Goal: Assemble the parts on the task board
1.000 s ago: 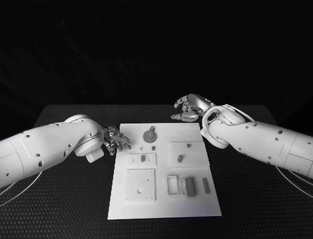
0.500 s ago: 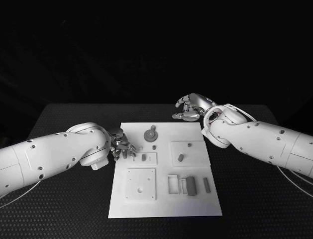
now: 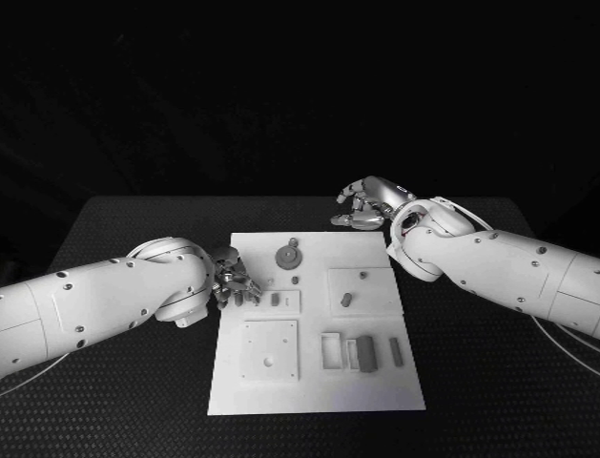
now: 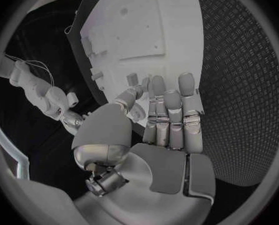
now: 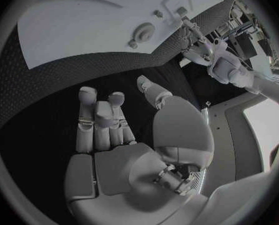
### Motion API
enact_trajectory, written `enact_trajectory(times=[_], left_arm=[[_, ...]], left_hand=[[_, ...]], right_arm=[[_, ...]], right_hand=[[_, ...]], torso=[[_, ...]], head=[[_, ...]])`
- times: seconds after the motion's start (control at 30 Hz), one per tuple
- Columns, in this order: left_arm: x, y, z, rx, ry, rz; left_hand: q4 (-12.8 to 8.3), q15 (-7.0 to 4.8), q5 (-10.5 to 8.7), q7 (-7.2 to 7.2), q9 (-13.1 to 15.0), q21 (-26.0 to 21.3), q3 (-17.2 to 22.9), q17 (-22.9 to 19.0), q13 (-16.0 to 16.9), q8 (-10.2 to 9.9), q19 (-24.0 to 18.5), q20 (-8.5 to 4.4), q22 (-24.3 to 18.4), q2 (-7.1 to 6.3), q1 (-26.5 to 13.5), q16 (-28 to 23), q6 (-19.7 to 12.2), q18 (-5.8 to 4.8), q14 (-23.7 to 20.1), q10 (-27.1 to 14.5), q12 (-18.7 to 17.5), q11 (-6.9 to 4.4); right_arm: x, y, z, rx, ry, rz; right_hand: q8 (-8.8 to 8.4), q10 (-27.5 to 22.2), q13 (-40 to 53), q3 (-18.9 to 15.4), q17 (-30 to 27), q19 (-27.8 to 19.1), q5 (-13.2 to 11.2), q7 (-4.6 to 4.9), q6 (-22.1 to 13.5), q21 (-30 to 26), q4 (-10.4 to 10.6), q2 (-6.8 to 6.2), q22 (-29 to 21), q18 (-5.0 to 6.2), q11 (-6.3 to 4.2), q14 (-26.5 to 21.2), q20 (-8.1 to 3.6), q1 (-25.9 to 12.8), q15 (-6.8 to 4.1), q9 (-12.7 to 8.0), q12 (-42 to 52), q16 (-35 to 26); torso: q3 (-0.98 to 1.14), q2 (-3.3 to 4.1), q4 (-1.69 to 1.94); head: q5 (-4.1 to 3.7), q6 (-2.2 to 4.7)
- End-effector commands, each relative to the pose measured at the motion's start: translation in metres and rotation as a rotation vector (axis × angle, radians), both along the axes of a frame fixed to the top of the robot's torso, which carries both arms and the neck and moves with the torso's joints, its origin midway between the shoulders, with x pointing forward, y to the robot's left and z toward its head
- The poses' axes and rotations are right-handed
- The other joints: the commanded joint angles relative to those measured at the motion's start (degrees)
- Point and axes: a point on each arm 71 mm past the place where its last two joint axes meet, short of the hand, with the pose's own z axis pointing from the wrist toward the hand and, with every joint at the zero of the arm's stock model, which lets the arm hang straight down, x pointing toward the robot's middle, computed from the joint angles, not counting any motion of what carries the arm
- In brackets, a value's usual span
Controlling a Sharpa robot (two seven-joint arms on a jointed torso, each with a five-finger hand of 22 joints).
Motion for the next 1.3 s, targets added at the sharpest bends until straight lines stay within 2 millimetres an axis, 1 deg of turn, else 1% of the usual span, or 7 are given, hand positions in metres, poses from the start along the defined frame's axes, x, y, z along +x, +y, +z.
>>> enact_trajectory(times=[0.03,0.47,0.97,1.3], left_arm=[[-0.0002,-0.0020,0.0002,0.020,-0.016,-0.014],[0.0012,-0.0032,-0.0022,0.037,-0.027,-0.019],[-0.0002,-0.0047,-0.0054,0.058,-0.017,-0.039],[-0.0013,-0.0040,-0.0062,0.067,-0.007,-0.046]], left_hand=[[-8.67,-0.29,0.30,0.12,0.02,0.38,8.72,0.09,0.06,0.21,0.29,-0.26,1.47,0.12,0.28,0.39,0.43,-0.77,0.11,0.36,0.28,-0.08],[-8.64,-0.35,0.36,0.09,0.11,0.55,8.74,0.09,0.11,0.22,0.37,-0.31,1.47,0.12,0.22,0.44,0.50,-0.78,0.22,0.43,0.38,-0.12],[-8.65,-0.39,0.39,0.07,0.18,0.66,8.78,0.09,0.15,0.22,0.39,-0.35,1.46,0.12,0.22,0.47,0.52,-0.78,0.28,0.45,0.44,-0.15],[-8.70,-0.41,0.40,0.06,0.23,0.73,8.82,0.08,0.17,0.22,0.38,-0.38,1.46,0.10,0.24,0.48,0.53,-0.78,0.31,0.44,0.47,-0.17]], right_arm=[[-0.0003,0.0009,-0.0003,-0.004,0.004,0.012],[-0.0003,0.0009,-0.0003,-0.004,0.004,0.012],[-0.0003,0.0008,-0.0004,-0.004,0.005,0.012],[-0.0004,0.0003,-0.0004,-0.005,0.005,0.011]], right_hand=[[0.00,-0.41,-0.09,-0.04,-0.09,-0.01,0.12,0.35,0.10,-0.36,0.30,0.03,0.75,2.60,-0.03,-0.20,-0.56,0.30,0.19,0.08,0.35,-0.24],[0.00,-0.42,-0.12,-0.05,-0.09,-0.01,0.12,0.35,0.09,-0.37,0.36,0.02,0.75,2.60,-0.03,-0.21,-0.57,0.31,0.19,0.09,0.37,-0.24],[-0.01,-0.44,-0.15,-0.06,-0.11,-0.01,0.12,0.35,0.08,-0.39,0.43,0.02,0.75,2.60,-0.03,-0.21,-0.57,0.32,0.19,0.09,0.40,-0.24],[-0.01,-0.45,-0.17,-0.08,-0.11,0.00,0.12,0.36,0.06,-0.39,0.48,0.00,0.75,2.60,-0.02,-0.21,-0.57,0.33,0.19,0.10,0.42,-0.23]], torso=[[0.00,-0.01,0.03],[0.01,0.04,-0.02],[0.02,0.00,0.01],[-0.02,-0.02,0.03]], head=[[-0.05,-0.06],[-0.10,-0.12],[-0.22,-0.39],[-0.22,-0.53]])
